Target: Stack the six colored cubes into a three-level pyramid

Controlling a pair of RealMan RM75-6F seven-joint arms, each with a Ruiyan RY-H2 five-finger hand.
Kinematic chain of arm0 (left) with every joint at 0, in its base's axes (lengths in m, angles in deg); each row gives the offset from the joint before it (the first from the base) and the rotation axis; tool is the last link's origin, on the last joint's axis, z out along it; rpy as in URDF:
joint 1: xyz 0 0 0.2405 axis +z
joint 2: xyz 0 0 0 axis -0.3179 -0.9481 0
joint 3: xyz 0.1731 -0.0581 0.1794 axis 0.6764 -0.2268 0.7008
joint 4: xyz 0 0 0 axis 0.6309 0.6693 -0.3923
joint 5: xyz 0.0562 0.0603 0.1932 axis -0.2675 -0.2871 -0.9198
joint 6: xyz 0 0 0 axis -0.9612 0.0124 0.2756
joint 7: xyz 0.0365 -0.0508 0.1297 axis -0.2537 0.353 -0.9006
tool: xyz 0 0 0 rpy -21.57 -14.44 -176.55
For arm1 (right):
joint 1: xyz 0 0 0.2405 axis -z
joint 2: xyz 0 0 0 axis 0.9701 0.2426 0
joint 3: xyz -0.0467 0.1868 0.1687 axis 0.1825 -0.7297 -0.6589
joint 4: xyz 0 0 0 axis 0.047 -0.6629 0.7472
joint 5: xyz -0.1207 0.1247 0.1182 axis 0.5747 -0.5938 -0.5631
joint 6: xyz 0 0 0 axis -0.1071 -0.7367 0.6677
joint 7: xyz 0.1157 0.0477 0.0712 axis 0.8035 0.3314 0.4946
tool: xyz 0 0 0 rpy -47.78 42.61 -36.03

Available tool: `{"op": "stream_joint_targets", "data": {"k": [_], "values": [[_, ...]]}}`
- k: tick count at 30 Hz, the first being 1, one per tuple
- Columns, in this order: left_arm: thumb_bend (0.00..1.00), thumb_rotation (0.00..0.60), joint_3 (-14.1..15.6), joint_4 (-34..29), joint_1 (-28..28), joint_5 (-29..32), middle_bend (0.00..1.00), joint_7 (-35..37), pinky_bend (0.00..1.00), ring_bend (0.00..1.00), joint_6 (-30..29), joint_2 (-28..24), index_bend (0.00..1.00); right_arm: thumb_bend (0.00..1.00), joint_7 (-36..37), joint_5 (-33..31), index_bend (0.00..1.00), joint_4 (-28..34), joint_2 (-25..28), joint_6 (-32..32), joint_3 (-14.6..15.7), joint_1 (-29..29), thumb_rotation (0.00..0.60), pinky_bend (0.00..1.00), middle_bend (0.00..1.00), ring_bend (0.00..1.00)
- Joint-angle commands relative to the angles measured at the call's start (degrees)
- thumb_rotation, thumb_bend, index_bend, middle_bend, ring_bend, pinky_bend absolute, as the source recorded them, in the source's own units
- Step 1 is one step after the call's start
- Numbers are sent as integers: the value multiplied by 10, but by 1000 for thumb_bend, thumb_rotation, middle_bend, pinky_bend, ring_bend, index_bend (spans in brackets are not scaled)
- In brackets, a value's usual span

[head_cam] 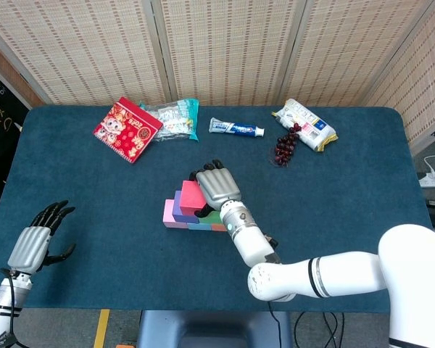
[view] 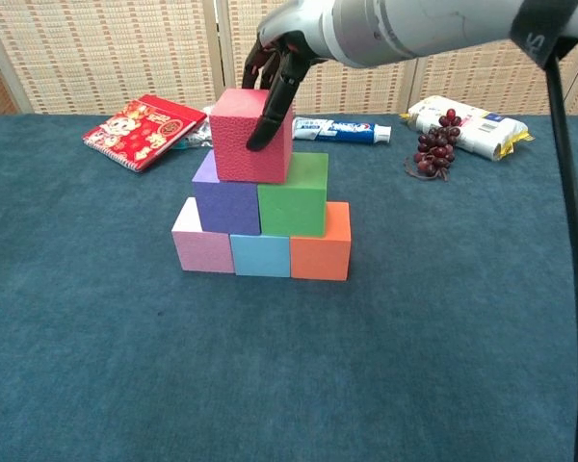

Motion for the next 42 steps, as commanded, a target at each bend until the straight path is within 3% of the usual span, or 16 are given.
{"op": "stream_joint_targets", "data": {"k": [1, 20, 30, 34, 38, 42], "values": [[329, 600, 0, -1, 0, 0, 27, 0, 127, 7, 0, 0, 135, 277, -1, 2, 426, 4, 3, 0, 0, 2, 600, 0, 388, 233], [328, 600, 1, 4, 0, 2, 27, 5, 125, 6, 2, 2, 135, 277, -25, -7, 400, -7, -9, -5, 4, -2, 600, 0, 388, 230], [330, 600, 0, 6, -1, 1, 19, 8, 119, 2, 1, 4, 117, 277, -31, -8, 69, 3, -5, 2, 8, 1, 600, 0, 345, 137], [329, 600, 0, 6, -1, 1, 15, 7, 118, 0, 1, 3, 108, 249, -31, -9, 0, 11, -1, 7, 7, 3, 600, 0, 263, 86], [329, 600, -2, 5, -2, 2, 14, 5, 118, 0, 1, 1, 104, 90, -18, -4, 0, 29, 17, 8, -2, 11, 600, 0, 54, 0], [329, 600, -5, 2, -1, 5, 14, 1, 118, 0, -2, -6, 103, 51, 10, 22, 0, 63, 58, 3, -11, 37, 600, 0, 0, 0]]}}
